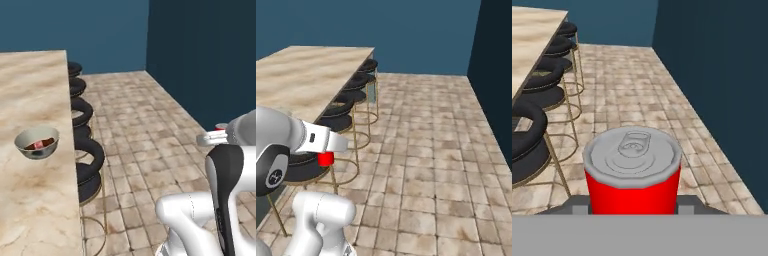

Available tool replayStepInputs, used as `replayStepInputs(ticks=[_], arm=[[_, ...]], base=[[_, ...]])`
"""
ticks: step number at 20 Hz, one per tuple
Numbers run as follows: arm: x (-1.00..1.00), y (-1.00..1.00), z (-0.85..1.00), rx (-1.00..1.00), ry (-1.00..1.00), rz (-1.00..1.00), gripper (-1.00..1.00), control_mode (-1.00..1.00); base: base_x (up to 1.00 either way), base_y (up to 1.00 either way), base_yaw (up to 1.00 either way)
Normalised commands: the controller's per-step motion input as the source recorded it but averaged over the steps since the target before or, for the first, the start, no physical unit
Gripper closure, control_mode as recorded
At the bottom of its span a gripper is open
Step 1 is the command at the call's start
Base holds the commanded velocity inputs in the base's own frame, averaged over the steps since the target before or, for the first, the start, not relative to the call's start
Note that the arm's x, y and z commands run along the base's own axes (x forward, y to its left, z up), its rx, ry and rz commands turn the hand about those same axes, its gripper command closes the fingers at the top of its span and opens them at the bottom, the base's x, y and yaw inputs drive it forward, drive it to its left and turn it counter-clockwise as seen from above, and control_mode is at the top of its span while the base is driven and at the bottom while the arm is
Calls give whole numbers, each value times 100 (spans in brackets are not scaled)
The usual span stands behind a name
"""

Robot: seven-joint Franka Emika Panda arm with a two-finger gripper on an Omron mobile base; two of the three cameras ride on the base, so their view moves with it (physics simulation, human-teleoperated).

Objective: Open the fridge, grab two sodas, and place both sodas inside the bowl with ice on the dining counter.

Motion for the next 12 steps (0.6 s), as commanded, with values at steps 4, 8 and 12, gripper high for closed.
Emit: replayStepInputs(ticks=[4, 8, 12], arm=[[0, 0, 0, 0, 0, 0, 100, 100], [0, 0, 0, 0, 0, 0, 100, 100], [0, 0, 0, 0, 0, 0, 100, 100]], base=[[68, -60, 41], [57, -40, 49], [32, -1, 64]])
